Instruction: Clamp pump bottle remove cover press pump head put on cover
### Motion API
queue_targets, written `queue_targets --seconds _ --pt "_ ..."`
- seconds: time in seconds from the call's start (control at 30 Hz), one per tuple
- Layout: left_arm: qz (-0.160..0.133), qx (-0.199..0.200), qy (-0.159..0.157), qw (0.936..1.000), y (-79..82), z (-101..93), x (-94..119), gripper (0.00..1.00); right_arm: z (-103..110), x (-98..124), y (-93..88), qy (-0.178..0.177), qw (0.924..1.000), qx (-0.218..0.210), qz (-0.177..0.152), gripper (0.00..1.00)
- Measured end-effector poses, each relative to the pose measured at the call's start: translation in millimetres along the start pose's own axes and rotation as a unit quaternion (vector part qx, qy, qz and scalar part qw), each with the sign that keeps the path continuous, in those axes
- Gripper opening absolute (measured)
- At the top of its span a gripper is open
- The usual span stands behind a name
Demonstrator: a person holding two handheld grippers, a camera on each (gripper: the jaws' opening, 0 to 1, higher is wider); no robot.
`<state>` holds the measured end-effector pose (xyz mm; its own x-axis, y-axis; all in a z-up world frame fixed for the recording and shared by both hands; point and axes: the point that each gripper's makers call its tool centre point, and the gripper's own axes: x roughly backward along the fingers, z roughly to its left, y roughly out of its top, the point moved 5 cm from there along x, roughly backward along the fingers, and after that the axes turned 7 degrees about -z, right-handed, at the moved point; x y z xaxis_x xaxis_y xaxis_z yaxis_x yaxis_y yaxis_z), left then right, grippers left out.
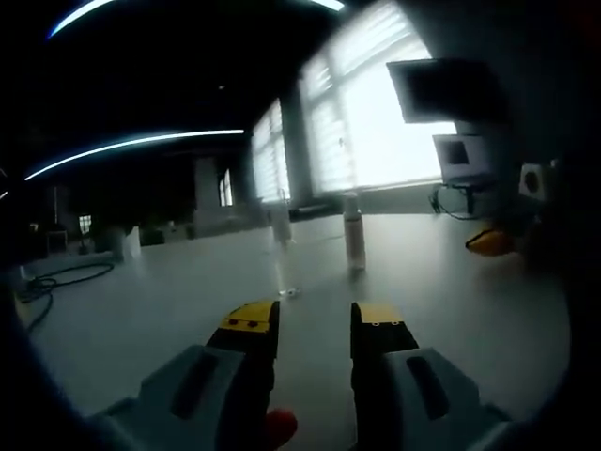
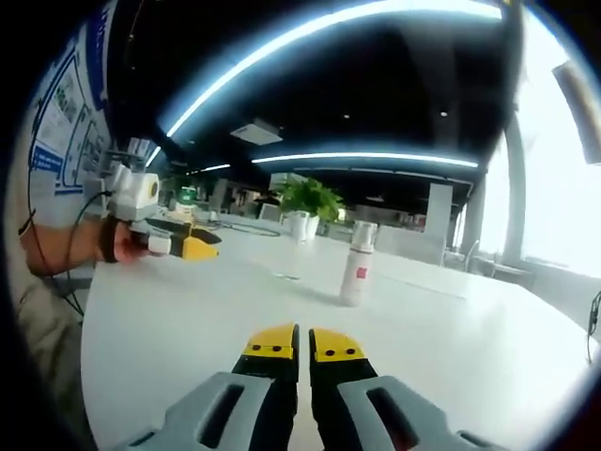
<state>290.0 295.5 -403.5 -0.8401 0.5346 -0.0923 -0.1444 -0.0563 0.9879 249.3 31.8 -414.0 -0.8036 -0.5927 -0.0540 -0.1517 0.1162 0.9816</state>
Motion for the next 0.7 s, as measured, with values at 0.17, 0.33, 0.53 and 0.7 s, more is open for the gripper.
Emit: queue_targets --seconds 0.17,0.33,0.53,0.7 --pt "-0.003 -0.006 -0.004 1.0000 2.2 -1.4 1 0.22 -1 0 -0.1 -0.003 1.0000 0.001 0.000 0.00" --pt "-0.003 -0.018 -0.009 0.9998 4.4 -4.7 -2 0.22 -1 0 -0.1 -0.003 1.0000 0.001 0.000 0.00" --pt "0.002 -0.025 -0.017 0.9995 7.4 -7.0 -6 0.22 0 0 0.6 -0.001 1.0000 0.002 -0.002 0.00" --pt "-0.004 -0.025 -0.019 0.9995 16.1 -12.3 -14 0.22 0 0 0.8 -0.001 1.0000 0.003 -0.002 0.00"
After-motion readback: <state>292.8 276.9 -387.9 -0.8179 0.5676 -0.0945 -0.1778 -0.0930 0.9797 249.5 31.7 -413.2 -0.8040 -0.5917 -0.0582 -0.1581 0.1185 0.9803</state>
